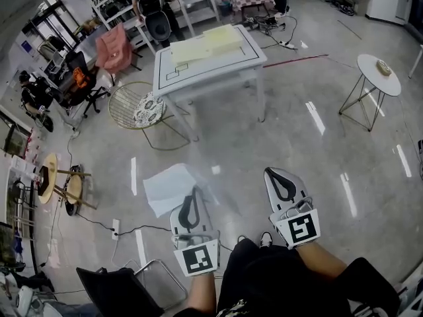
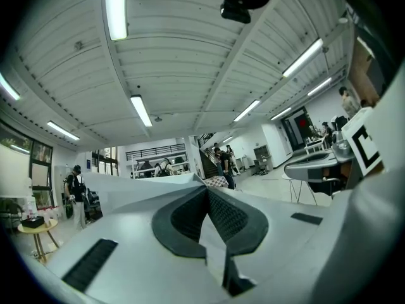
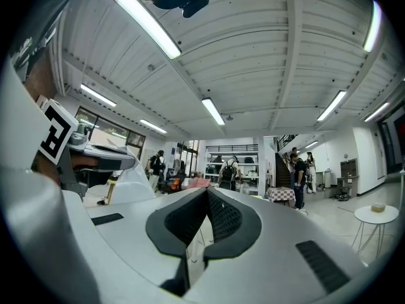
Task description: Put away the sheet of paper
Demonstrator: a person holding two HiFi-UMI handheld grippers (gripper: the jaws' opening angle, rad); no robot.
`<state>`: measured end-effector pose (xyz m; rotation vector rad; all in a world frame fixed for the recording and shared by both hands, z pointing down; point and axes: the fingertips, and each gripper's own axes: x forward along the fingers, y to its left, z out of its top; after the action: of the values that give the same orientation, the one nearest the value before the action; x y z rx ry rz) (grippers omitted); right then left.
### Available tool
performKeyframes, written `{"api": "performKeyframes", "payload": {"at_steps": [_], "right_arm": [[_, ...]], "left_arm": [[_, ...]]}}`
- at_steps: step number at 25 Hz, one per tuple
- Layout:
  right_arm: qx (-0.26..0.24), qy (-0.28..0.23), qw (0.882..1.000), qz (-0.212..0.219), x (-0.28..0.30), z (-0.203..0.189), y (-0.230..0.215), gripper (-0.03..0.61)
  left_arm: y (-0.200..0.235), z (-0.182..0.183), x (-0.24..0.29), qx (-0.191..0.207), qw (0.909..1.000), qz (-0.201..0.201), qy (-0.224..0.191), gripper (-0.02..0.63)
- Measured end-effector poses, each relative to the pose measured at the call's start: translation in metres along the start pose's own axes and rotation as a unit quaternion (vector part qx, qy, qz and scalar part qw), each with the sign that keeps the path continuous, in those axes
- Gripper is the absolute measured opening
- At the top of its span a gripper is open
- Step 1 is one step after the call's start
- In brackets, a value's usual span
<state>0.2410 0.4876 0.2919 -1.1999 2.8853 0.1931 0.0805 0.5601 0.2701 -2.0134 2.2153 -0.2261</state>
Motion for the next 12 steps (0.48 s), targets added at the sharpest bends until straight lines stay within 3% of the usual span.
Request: {"api": "performKeyframes", "payload": {"at_steps": [12], "right_arm": [[0.009, -0.008, 1.000, -0.023, -0.018, -0.002, -0.011, -0.002]], "left_arm": [[0.004, -0.004, -0.011, 0.014, 0.9996, 0.020, 0.011, 0.002]]}}
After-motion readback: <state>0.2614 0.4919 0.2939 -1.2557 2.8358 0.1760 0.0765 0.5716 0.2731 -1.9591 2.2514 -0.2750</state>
